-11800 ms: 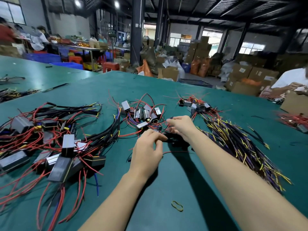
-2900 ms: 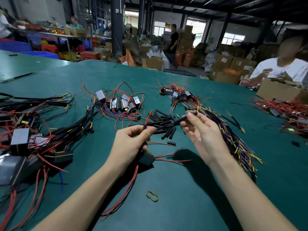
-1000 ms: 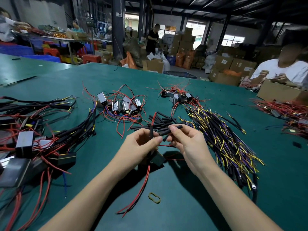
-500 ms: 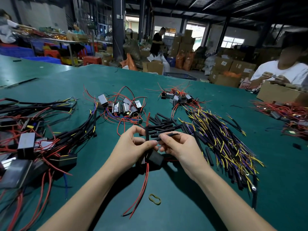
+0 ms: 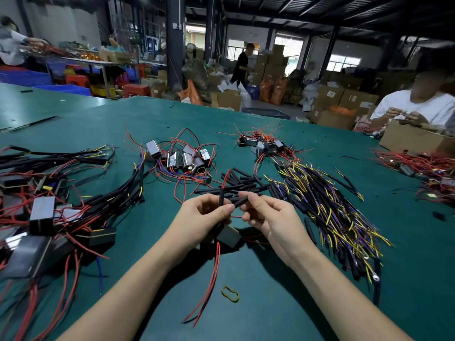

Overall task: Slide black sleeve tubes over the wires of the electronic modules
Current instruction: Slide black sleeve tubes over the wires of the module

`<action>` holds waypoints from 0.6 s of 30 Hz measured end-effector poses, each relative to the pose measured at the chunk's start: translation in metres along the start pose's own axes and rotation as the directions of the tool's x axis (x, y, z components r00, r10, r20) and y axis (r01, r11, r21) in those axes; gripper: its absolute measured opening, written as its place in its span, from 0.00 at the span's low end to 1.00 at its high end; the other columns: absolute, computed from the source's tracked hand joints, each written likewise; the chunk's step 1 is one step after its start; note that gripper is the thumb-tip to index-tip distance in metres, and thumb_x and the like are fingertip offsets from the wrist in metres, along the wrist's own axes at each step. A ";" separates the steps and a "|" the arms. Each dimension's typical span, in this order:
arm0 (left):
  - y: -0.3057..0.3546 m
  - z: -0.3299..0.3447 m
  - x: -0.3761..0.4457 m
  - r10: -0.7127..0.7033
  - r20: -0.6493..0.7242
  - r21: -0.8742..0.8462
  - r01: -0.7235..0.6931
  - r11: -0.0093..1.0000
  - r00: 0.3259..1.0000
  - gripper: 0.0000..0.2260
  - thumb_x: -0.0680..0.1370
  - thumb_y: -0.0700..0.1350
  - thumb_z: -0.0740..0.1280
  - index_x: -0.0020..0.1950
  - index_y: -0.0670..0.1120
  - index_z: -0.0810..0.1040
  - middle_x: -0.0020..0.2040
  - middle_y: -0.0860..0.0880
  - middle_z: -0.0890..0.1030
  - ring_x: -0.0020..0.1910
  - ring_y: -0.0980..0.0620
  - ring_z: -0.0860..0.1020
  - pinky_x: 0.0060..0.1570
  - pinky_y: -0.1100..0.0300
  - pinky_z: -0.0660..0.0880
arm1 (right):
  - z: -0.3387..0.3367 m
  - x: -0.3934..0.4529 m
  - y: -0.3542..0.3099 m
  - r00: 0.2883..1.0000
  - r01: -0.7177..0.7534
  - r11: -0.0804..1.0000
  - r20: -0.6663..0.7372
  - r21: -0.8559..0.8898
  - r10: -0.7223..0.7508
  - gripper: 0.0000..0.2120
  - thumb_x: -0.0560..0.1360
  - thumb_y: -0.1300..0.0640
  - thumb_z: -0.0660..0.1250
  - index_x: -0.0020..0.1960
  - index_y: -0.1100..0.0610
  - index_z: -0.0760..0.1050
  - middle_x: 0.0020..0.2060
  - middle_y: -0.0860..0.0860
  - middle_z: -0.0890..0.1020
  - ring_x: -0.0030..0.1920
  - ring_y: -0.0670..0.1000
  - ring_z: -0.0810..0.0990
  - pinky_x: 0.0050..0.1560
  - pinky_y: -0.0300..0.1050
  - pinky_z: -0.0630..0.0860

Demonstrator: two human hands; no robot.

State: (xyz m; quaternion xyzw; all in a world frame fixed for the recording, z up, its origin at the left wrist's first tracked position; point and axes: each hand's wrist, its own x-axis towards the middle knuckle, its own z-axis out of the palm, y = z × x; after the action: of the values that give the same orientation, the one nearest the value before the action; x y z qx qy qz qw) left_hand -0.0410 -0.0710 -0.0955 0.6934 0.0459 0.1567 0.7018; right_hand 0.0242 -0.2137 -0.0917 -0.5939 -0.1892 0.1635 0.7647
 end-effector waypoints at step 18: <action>-0.004 0.006 0.000 -0.028 0.048 -0.108 0.033 0.994 0.998 0.08 0.73 0.42 0.70 0.48 0.38 0.81 0.32 0.51 0.80 0.30 0.57 0.75 0.34 0.68 0.72 | 0.003 0.001 0.000 0.999 0.028 0.993 0.046 -0.117 -0.023 0.09 0.73 0.54 0.67 0.41 0.56 0.85 0.37 0.52 0.84 0.31 0.45 0.75 0.44 0.43 0.71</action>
State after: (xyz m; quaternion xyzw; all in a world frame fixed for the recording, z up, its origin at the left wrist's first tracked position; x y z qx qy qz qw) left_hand -0.0383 -0.0764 -0.0996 0.6569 0.0314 0.1321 0.7417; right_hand 0.0241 -0.2108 -0.0912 -0.6318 -0.2229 0.1555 0.7259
